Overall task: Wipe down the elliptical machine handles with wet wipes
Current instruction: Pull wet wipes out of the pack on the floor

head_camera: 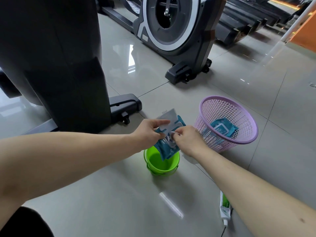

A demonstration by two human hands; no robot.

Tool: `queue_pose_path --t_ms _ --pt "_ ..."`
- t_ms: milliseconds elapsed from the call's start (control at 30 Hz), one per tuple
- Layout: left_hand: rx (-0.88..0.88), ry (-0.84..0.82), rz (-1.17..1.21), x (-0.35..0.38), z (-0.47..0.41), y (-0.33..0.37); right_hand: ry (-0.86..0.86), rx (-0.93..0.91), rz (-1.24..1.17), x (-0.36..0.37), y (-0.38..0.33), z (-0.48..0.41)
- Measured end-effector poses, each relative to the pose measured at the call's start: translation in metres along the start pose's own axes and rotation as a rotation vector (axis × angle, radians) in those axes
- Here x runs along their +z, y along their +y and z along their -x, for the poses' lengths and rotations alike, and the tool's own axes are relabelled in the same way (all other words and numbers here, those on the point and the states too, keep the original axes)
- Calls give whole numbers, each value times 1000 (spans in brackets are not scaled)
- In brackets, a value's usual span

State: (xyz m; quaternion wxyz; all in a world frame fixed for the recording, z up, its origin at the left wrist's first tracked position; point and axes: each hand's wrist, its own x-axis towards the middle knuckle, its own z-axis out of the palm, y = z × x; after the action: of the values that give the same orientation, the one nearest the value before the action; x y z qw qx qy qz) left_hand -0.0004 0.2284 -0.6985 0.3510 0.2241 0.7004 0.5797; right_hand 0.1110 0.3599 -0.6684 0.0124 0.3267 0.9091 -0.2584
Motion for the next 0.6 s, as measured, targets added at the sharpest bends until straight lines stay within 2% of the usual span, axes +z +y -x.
queue_pose_path --t_ms 133,433,600 --pt "4 28 -7 7 -1 -1 112 103 5 7 -6 -2" --pt "28 53 -137 15 1 -1 85 293 -83 14 1 -17" --pt "18 59 -204 16 0 -2 123 294 -175 26 2 -15"
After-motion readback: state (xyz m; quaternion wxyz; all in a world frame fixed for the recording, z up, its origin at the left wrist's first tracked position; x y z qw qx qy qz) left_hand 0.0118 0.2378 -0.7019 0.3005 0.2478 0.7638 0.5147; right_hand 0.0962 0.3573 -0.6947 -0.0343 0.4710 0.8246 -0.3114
